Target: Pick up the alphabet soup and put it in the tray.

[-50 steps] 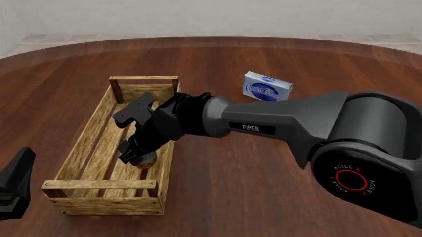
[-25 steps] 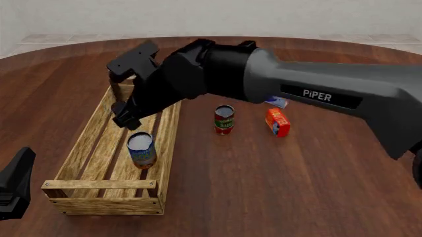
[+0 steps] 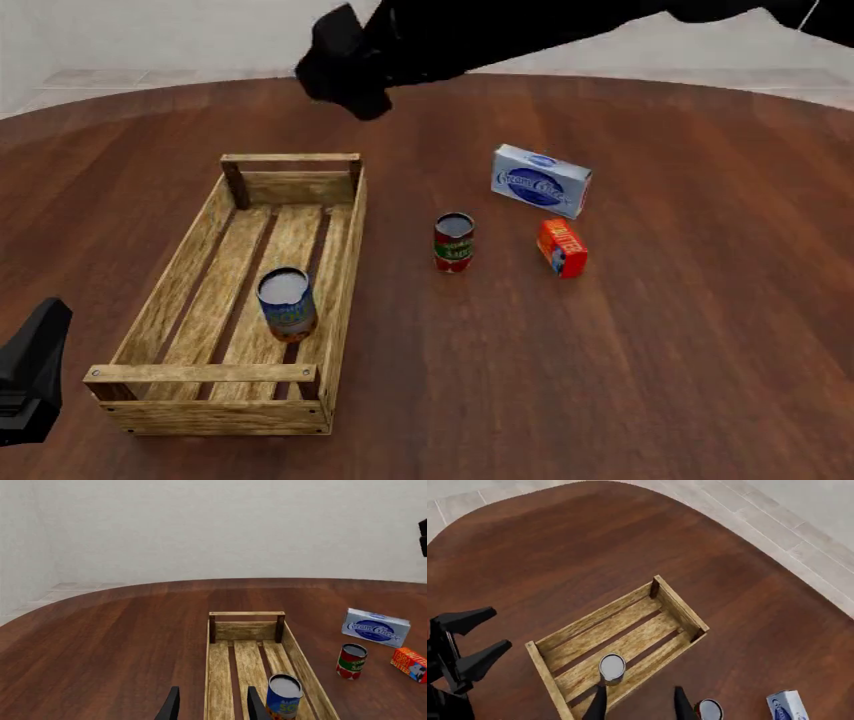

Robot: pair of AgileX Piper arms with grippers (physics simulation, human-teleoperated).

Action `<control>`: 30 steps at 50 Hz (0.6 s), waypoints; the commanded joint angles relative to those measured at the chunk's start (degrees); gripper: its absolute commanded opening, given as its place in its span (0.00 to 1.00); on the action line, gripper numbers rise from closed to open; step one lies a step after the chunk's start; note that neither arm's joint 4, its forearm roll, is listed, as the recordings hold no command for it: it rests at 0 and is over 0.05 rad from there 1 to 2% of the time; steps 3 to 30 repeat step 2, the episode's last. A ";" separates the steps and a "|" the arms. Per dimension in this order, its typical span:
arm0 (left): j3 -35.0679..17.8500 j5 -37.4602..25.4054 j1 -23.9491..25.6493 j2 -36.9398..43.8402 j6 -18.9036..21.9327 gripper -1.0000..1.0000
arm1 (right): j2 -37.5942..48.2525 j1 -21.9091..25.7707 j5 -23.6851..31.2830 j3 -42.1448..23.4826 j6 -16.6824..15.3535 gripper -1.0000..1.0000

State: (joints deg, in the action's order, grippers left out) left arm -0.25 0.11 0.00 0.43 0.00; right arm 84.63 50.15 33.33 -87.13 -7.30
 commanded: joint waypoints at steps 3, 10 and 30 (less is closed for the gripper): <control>0.00 0.00 0.00 0.00 0.00 1.00 | -14.49 -2.88 0.51 7.24 0.63 1.00; 0.00 0.00 0.00 0.00 0.00 1.00 | -14.49 -2.88 0.51 7.24 0.63 1.00; 0.00 0.00 0.00 0.00 0.00 1.00 | -14.49 -2.88 0.51 7.24 0.63 1.00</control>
